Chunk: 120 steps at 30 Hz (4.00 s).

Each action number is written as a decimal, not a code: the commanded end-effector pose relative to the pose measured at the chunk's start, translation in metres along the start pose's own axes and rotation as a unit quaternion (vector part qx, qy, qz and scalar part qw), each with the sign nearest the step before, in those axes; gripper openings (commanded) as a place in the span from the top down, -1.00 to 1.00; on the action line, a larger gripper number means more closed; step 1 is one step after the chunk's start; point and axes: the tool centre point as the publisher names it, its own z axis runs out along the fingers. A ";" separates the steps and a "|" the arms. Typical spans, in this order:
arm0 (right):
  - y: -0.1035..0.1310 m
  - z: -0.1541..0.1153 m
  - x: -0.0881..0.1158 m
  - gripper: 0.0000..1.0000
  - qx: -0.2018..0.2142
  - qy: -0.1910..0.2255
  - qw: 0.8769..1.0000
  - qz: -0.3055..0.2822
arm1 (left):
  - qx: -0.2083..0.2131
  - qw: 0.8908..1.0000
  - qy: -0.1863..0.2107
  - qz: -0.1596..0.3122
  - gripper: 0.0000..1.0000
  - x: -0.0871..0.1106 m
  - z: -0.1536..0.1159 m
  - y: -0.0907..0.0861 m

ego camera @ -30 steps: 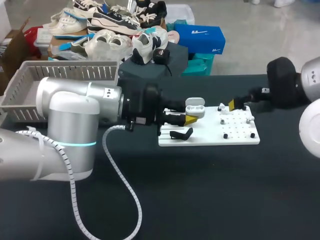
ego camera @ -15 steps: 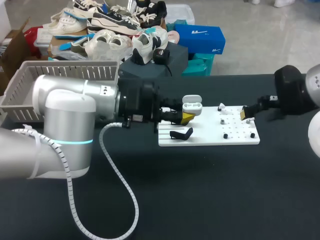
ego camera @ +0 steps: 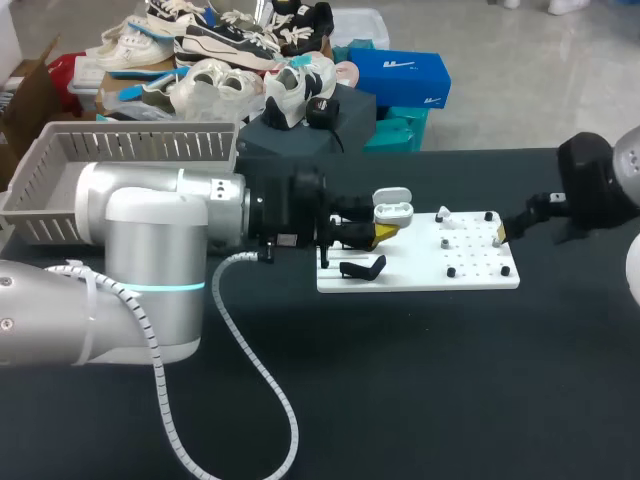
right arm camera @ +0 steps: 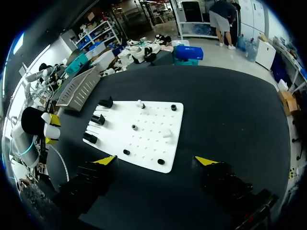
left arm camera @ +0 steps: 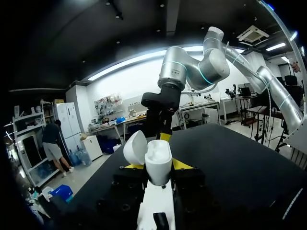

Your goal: Pick up each earbud case from the left stands, insert the matching earbuds, close the lid, and place the case in the box.

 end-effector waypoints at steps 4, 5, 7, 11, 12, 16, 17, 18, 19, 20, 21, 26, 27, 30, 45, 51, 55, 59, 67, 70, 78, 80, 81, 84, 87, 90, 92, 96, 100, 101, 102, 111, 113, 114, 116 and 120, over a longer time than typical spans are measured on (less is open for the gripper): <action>-0.002 0.000 0.001 -1.00 0.033 0.002 0.999 0.000 | -0.014 1.000 -0.005 -0.002 1.00 0.002 0.004 -0.002; -0.003 -0.001 0.001 -1.00 0.033 0.002 0.999 0.000 | -0.012 1.000 -0.006 -0.003 1.00 0.002 0.005 -0.003; -0.003 -0.001 0.001 -1.00 0.033 0.002 0.999 0.000 | -0.011 1.000 -0.006 -0.002 1.00 0.003 0.006 -0.003; -0.003 -0.001 0.001 -1.00 0.034 0.003 0.999 0.000 | -0.009 1.000 -0.005 0.007 1.00 0.004 0.007 -0.003; -0.003 -0.001 0.002 -1.00 0.033 0.002 0.999 0.000 | -0.009 1.000 -0.005 0.008 1.00 0.004 0.007 -0.003; -0.004 0.000 0.003 -1.00 0.032 0.002 0.999 0.001 | -0.004 1.000 -0.006 0.015 1.00 0.005 0.008 -0.004; -0.004 0.001 0.003 -1.00 0.031 0.002 1.000 0.002 | -0.003 1.000 -0.005 0.016 1.00 0.006 0.008 -0.004; -0.004 0.001 0.003 -1.00 0.031 0.002 1.000 0.002 | 0.000 1.000 -0.005 0.016 1.00 0.006 0.008 -0.004; -0.004 0.001 0.003 -1.00 0.031 0.002 1.000 0.003 | 0.005 1.000 -0.003 0.015 1.00 0.006 0.008 -0.003; -0.004 0.001 0.004 -1.00 0.031 0.001 1.000 0.003 | 0.009 1.000 -0.002 0.010 1.00 0.006 0.007 -0.003; -0.004 0.001 0.004 -1.00 0.031 0.001 1.000 0.003 | 0.014 1.000 -0.003 0.006 1.00 0.006 0.007 -0.002; -0.004 0.003 0.004 -1.00 0.030 0.000 1.000 0.005 | 0.024 1.000 -0.006 0.002 1.00 0.004 0.004 -0.002; -0.005 0.004 0.004 -1.00 0.029 0.000 1.000 0.005 | 0.024 1.000 -0.006 0.002 1.00 0.004 0.004 -0.002; -0.010 0.008 0.004 -1.00 0.032 -0.001 0.999 0.004 | 0.024 1.000 -0.006 0.002 1.00 0.004 0.004 -0.002; -0.038 0.028 -0.018 -1.00 0.112 0.027 0.990 -0.085 | 0.024 1.000 -0.006 0.002 1.00 0.004 0.004 -0.002; -0.040 0.037 -0.026 -1.00 0.108 0.047 0.987 -0.111 | 0.024 1.000 -0.006 0.002 1.00 0.004 0.004 -0.002; -0.037 0.040 -0.028 -1.00 0.117 0.065 0.983 -0.129 | 0.024 1.000 -0.006 0.002 1.00 0.004 0.004 -0.002; -0.036 0.043 -0.030 -1.00 0.114 0.079 0.980 -0.143 | 0.024 1.000 -0.006 0.002 1.00 0.004 0.004 -0.002; -0.032 0.052 -0.029 -1.00 0.123 0.104 0.974 -0.157 | 0.024 1.000 -0.006 0.002 1.00 0.004 0.004 -0.002; -0.028 0.055 -0.029 -1.00 0.129 0.111 0.972 -0.162 | 0.024 1.000 -0.006 0.002 1.00 0.004 0.004 -0.002; -0.022 0.063 -0.030 -1.00 0.128 0.126 0.968 -0.174 | 0.024 1.000 -0.006 0.002 1.00 0.004 0.004 -0.002; -0.022 0.062 -0.029 -1.00 0.129 0.128 0.968 -0.174 | 0.024 1.000 -0.006 0.002 1.00 0.004 0.004 -0.002; -0.022 0.061 -0.028 -1.00 0.129 0.128 0.968 -0.174 | 0.024 1.000 -0.006 0.002 1.00 0.004 0.004 -0.002; -0.023 0.060 -0.026 -0.75 0.126 0.128 0.968 -0.172 | 0.024 1.000 -0.006 0.002 1.00 0.004 0.004 -0.002; -0.023 0.059 -0.026 -0.78 0.112 0.138 0.966 -0.188 | 0.024 1.000 -0.006 0.002 1.00 0.004 0.004 -0.002; -0.025 0.056 -0.025 -0.80 0.095 0.151 0.962 -0.209 | 0.024 1.000 -0.006 0.002 1.00 0.004 0.004 -0.002; -0.028 0.053 -0.026 -0.81 0.087 0.162 0.958 -0.221 | 0.024 1.000 -0.006 0.002 1.00 0.004 0.004 -0.002; -0.033 0.048 -0.027 -0.85 0.087 0.178 0.953 -0.231 | 0.024 1.000 -0.006 0.002 1.00 0.004 0.004 -0.002; -0.036 0.047 -0.029 -0.59 0.086 0.183 0.950 -0.238 | 0.024 1.000 -0.006 0.002 1.00 0.004 0.004 -0.002; -0.036 0.049 -0.030 -0.58 0.084 0.185 0.949 -0.241 | 0.024 1.000 -0.006 0.002 1.00 0.004 0.004 -0.002; -0.035 0.050 -0.031 -0.62 0.083 0.186 0.948 -0.243 | 0.024 1.000 -0.006 0.002 1.00 0.004 0.004 -0.002; -0.029 0.059 -0.031 -0.55 0.070 0.188 0.947 -0.250 | 0.024 1.000 -0.006 0.002 1.00 0.004 0.004 -0.002; -0.028 0.060 -0.030 -0.51 0.069 0.188 0.947 -0.251 | 0.024 1.000 -0.006 0.002 1.00 0.004 0.004 -0.002; -0.027 0.061 -0.028 -0.46 0.068 0.190 0.947 -0.252 | 0.024 1.000 -0.006 0.002 1.00 0.004 0.004 -0.002; -0.026 0.062 -0.027 -0.44 0.068 0.190 0.947 -0.251 | 0.024 1.000 -0.006 0.002 1.00 0.004 0.004 -0.002; -0.022 0.062 -0.025 -0.47 0.090 0.185 0.947 -0.247 | 0.024 1.000 -0.006 0.002 1.00 0.004 0.004 -0.002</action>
